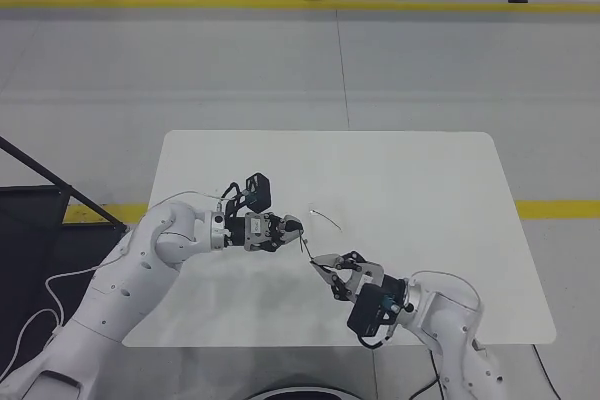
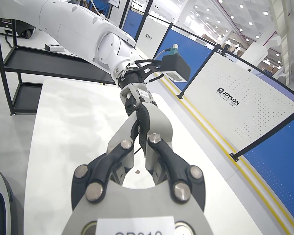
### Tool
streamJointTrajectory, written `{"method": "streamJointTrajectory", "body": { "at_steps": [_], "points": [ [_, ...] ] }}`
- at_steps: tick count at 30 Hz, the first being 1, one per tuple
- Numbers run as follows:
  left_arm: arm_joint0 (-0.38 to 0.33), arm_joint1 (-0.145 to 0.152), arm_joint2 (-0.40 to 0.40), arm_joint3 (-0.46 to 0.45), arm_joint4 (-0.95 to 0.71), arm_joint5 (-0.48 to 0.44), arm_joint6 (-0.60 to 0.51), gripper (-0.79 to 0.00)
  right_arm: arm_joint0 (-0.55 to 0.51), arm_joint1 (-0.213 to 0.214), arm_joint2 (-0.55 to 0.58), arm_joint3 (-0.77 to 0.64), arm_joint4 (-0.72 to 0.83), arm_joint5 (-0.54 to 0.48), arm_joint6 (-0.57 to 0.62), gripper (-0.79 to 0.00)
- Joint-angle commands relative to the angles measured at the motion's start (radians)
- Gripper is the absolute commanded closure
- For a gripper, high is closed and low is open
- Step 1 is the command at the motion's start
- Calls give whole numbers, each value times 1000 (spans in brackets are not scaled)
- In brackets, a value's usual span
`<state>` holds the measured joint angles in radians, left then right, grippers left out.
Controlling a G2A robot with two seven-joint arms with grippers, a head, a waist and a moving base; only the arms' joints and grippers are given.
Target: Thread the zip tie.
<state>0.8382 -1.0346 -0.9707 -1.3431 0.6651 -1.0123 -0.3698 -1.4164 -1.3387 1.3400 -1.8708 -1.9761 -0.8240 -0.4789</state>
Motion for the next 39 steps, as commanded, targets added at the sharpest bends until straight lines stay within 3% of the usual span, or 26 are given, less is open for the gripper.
{"method": "streamJointTrajectory", "body": {
  "at_steps": [1, 39],
  "points": [
    [0, 0, 0, 0, 0, 0, 0, 0, 2, 3, -2, 1, 7, 3, 4, 0],
    [0, 0, 0, 0, 0, 0, 0, 0, 6, 62, -37, -5, 81, 86, 22, 0]
  ]
}}
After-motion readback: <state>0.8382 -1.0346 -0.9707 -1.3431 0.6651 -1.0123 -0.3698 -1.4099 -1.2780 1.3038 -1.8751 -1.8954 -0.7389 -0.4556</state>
